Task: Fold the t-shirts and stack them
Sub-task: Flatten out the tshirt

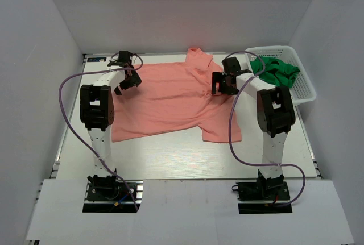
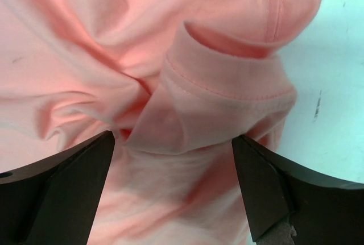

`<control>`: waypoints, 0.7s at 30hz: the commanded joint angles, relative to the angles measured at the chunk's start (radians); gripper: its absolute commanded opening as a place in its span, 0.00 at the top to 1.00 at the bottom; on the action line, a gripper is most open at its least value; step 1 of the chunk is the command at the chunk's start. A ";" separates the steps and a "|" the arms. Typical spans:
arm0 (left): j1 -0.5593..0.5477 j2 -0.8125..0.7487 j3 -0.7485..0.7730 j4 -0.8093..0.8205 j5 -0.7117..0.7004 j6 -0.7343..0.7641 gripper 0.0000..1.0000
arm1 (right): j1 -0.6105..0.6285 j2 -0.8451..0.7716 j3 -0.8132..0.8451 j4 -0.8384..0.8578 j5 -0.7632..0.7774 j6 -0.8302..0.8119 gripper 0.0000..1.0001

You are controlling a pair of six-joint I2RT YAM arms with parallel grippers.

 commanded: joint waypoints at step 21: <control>0.001 -0.198 -0.046 0.153 0.088 0.051 0.00 | 0.002 -0.045 0.147 -0.030 -0.108 -0.143 0.10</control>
